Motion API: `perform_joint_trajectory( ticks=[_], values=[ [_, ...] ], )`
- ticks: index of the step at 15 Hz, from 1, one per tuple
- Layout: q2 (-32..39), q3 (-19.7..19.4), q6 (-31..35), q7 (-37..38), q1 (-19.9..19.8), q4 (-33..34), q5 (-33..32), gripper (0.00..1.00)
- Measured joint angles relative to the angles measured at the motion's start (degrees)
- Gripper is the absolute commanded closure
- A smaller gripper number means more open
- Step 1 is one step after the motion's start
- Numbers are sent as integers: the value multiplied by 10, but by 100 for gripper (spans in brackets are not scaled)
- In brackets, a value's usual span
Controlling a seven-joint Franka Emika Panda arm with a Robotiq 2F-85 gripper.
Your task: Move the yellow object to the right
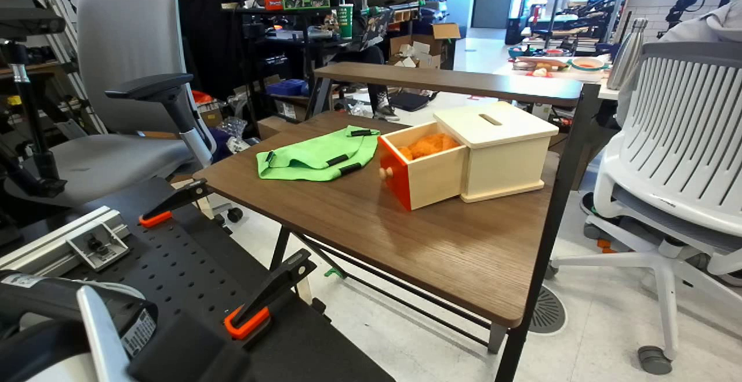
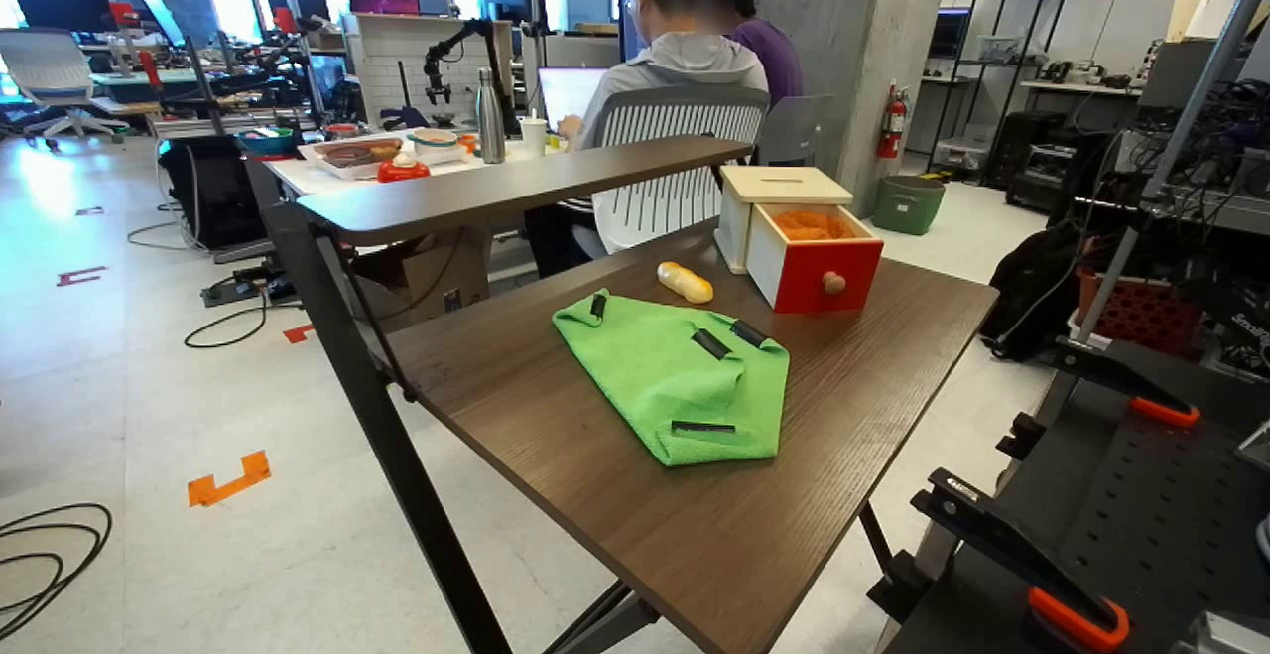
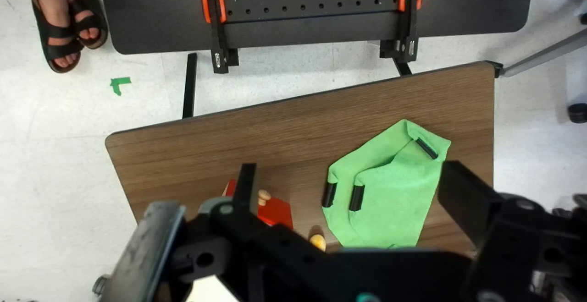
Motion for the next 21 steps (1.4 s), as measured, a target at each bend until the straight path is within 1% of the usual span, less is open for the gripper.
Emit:
perform_joint_trajectory(
  ticks=[2, 4, 7, 10, 15, 21],
  values=[
    [15, 0, 26, -1, 2, 4, 2, 0],
    [49, 0, 58, -3, 5, 16, 9, 0],
    [128, 3, 102, -6, 12, 50, 20, 0],
    [217, 11, 131, -8, 20, 97, 24, 0],
    [364, 28, 147, -8, 23, 212, 27, 0],
    [535, 29, 147, -8, 20, 377, 28, 0]
  ],
)
